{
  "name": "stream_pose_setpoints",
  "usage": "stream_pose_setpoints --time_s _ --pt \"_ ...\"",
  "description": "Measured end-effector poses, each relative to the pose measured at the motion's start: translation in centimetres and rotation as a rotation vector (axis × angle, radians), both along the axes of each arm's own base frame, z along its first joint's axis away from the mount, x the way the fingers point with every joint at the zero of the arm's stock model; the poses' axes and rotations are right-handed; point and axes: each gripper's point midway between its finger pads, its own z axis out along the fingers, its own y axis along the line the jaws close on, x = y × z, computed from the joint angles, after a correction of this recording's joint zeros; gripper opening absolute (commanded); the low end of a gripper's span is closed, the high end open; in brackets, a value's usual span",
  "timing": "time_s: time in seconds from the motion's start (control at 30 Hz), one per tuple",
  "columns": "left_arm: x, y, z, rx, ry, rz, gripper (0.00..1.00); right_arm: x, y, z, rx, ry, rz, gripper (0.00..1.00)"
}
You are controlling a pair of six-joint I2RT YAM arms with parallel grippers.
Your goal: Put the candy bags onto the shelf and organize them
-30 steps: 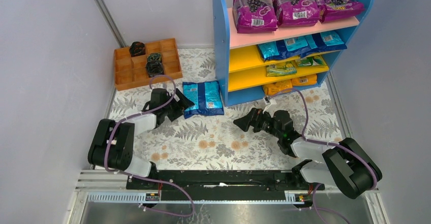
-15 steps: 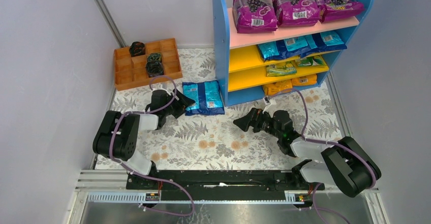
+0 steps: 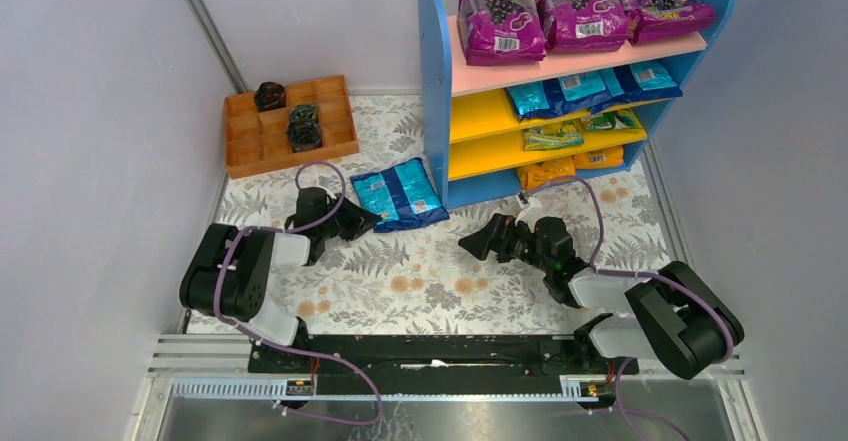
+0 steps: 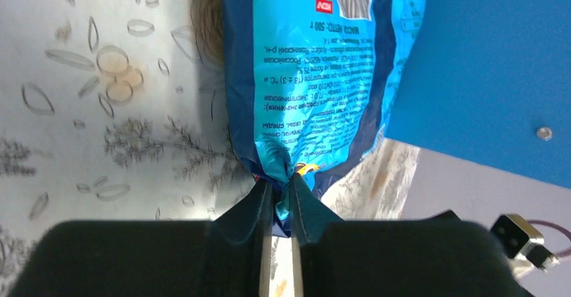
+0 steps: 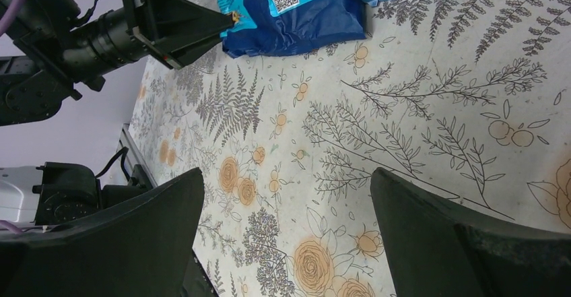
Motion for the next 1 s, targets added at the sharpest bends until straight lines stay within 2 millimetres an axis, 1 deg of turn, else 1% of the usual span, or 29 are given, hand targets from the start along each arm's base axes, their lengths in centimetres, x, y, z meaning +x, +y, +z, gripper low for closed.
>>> stream_pose_setpoints --time_s 0.17,0.3,0.37,0.43,0.5,0.57,0.63,0.7,0.77,0.87,1.0 --pt "-2.1 -0.2 1.2 -0.062 0.014 0.005 0.10 0.0 0.0 0.0 0.001 0.005 -0.001 1.00" --pt "-4.5 -0.2 3.0 -0.111 0.009 0.021 0.10 0.0 0.1 -0.1 0.006 0.025 -0.006 1.00" --pt "-5.9 -0.2 3.9 -0.141 -0.007 0.027 0.11 0.2 0.4 -0.2 0.014 0.060 -0.009 1.00" --pt "-7.4 -0.4 4.3 -0.176 -0.015 0.026 0.10 0.2 0.8 -0.4 0.033 0.104 -0.009 1.00" --pt "-8.9 -0.7 4.2 -0.215 -0.003 0.025 0.10 -0.3 1.6 -0.9 0.071 0.169 0.003 1.00" --pt "-9.9 -1.1 3.9 -0.246 0.023 0.023 0.10 -1.1 2.7 -1.4 0.110 0.230 0.017 1.00" --pt "-10.8 -1.4 3.7 -0.277 0.048 0.017 0.10 -2.4 4.0 -1.9 0.157 0.299 0.038 1.00" --pt "-11.4 -1.9 4.1 -0.311 0.058 0.003 0.10 -3.5 5.0 -2.4 0.192 0.361 0.051 1.00" --pt "-11.6 -2.3 4.9 -0.335 0.045 -0.016 0.09 -4.1 5.8 -2.6 0.221 0.412 0.043 1.00" --pt "-12.0 -2.7 5.8 -0.368 0.035 -0.044 0.09 -4.2 6.7 -3.0 0.263 0.491 -0.002 1.00" --pt "-13.3 -3.1 5.8 -0.407 0.056 -0.072 0.09 -2.8 8.3 -2.6 0.326 0.555 -0.062 1.00"
